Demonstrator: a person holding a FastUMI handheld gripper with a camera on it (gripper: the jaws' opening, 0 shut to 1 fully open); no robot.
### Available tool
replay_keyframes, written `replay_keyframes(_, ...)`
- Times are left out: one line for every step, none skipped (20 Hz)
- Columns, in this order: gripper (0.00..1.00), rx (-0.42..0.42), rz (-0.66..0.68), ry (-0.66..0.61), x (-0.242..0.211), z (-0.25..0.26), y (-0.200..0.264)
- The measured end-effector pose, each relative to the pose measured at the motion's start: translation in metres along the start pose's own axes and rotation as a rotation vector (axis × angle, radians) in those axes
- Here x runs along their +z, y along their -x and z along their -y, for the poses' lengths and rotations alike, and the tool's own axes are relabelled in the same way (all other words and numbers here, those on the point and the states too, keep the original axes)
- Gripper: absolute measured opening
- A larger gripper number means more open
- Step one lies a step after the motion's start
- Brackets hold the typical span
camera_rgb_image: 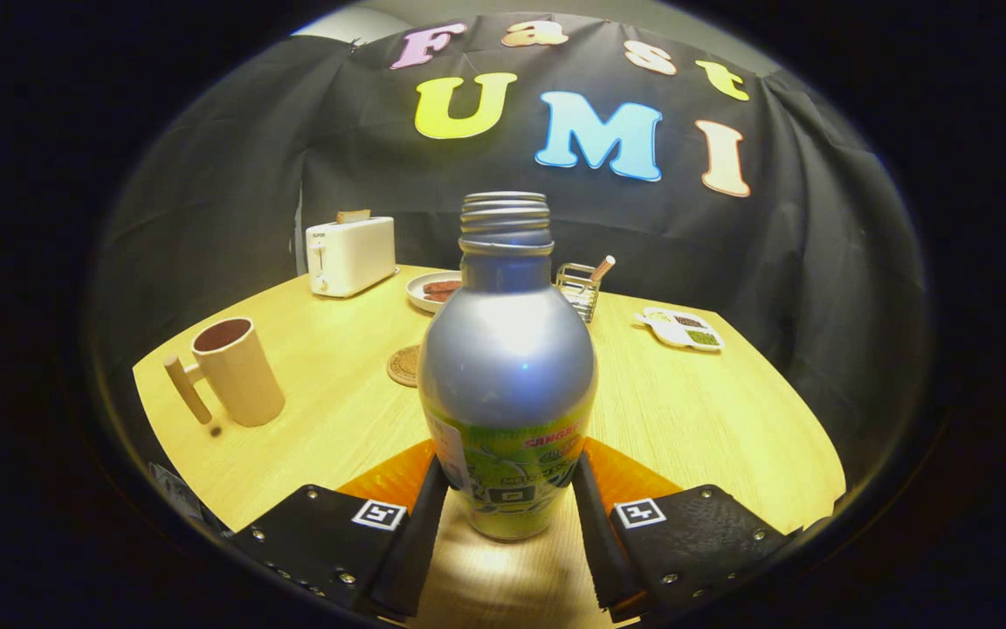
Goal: Take the bottle from table, then pour the juice into the cup, finally place the bottle on the coaster
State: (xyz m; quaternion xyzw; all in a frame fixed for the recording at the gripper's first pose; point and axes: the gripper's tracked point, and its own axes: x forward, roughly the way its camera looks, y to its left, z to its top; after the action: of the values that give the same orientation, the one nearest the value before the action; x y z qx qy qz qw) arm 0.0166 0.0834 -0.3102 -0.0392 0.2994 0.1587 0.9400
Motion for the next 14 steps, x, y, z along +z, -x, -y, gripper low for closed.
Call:
replay_keyframes(0.72,-0.005,0.004,0.021,0.005,-0.001,0.001)
replay_keyframes(0.72,-0.007,0.006,0.046,0.011,-0.004,0.003)
replay_keyframes(0.72,-0.01,0.008,0.072,0.017,-0.006,0.003)
replay_keyframes(0.72,-0.012,0.013,0.096,0.023,-0.008,0.005)
replay_keyframes(0.72,-0.016,0.014,0.118,0.028,-0.011,0.005)
replay_keyframes(0.72,-0.017,0.018,0.134,0.034,-0.013,0.007)
replay_keyframes(0.72,-0.018,0.018,0.146,0.039,-0.017,0.007)
replay_keyframes(0.72,-0.014,0.016,0.159,0.043,-0.021,0.008)
replay_keyframes(0.72,-0.009,0.014,0.174,0.046,-0.027,0.007)
replay_keyframes(0.72,-0.007,0.016,0.19,0.051,-0.032,0.007)
replay_keyframes(0.72,-0.001,0.017,0.204,0.053,-0.037,0.007)
replay_keyframes(0.72,0.005,0.015,0.219,0.056,-0.043,0.007)
replay_keyframes(0.72,0.009,0.014,0.234,0.058,-0.048,0.007)
replay_keyframes(0.72,0.012,0.016,0.25,0.06,-0.053,0.006)
